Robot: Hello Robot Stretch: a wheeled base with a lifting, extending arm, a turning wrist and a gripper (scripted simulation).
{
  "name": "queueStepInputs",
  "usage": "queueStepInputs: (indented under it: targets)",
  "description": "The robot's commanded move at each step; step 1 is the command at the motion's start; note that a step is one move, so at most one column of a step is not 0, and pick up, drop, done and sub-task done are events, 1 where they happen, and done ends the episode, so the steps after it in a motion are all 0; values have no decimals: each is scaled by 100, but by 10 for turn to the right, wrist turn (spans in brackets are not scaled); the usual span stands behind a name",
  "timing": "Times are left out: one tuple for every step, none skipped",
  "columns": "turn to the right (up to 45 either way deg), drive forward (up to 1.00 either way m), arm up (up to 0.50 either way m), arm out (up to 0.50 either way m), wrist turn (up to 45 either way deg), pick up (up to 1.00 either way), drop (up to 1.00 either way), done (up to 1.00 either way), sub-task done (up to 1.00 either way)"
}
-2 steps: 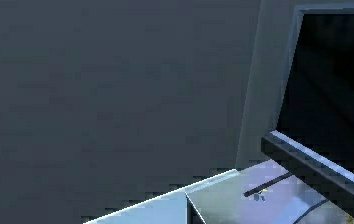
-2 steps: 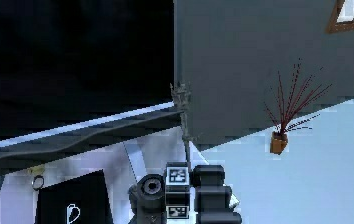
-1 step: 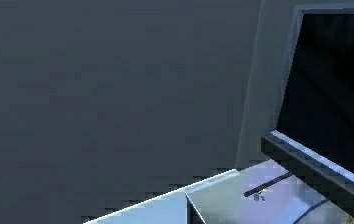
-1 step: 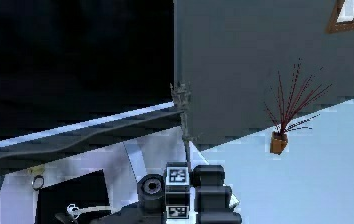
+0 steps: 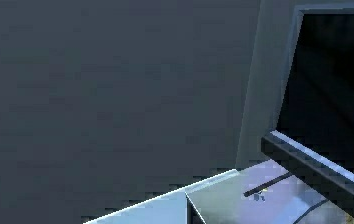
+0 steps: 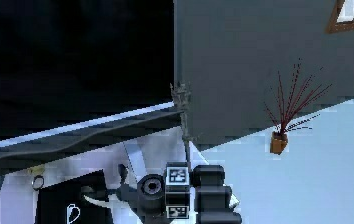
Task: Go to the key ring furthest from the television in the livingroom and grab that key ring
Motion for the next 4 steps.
queueStepInputs:
  targets:
    - [0,0,0,0,420,0,0,0,0]
    - [0,0,-30,0,0,0,0,0,0]
    - [0,0,0,0,0,100,0,0,0]
    - [0,0,10,0,0,0,0,0,0]
